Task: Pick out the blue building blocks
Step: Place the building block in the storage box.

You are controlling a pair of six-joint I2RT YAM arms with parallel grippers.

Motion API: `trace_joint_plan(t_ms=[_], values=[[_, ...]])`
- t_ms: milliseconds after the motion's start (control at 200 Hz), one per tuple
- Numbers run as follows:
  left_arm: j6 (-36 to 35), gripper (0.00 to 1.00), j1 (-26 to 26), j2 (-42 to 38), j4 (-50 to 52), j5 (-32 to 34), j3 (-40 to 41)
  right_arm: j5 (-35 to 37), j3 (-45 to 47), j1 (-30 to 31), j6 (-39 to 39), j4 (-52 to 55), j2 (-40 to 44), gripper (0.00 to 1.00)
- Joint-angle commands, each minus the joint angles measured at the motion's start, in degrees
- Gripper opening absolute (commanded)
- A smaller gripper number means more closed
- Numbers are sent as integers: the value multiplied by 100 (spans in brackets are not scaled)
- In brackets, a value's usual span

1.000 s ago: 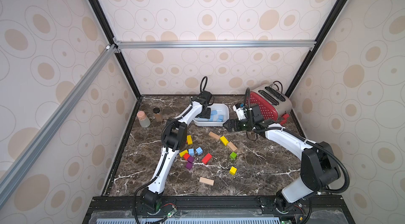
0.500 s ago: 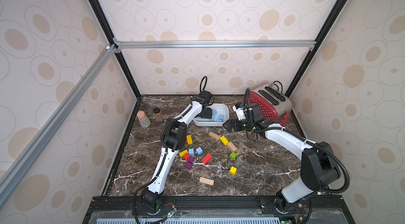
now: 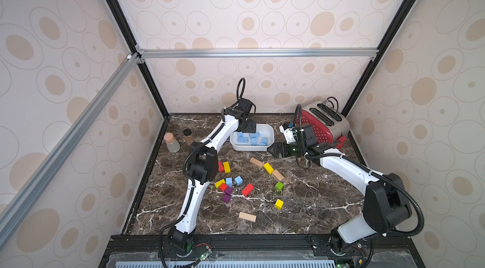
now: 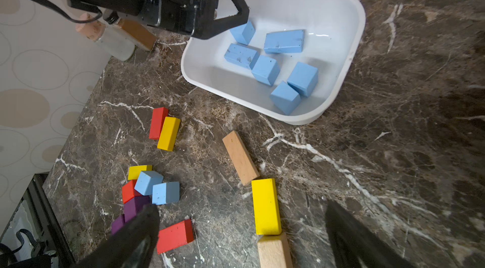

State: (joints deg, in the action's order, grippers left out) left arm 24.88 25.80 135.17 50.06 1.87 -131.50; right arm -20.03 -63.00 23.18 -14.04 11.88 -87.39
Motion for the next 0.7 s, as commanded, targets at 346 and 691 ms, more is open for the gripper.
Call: trace_joint_plan(t_ms=[346, 691], values=[[-206, 99, 95, -2096, 168, 244, 1261, -429, 7, 96, 240, 352, 755, 100], [-111, 99, 149, -3948, 63, 524, 3169, -110, 504, 761, 343, -60, 1382, 100]])
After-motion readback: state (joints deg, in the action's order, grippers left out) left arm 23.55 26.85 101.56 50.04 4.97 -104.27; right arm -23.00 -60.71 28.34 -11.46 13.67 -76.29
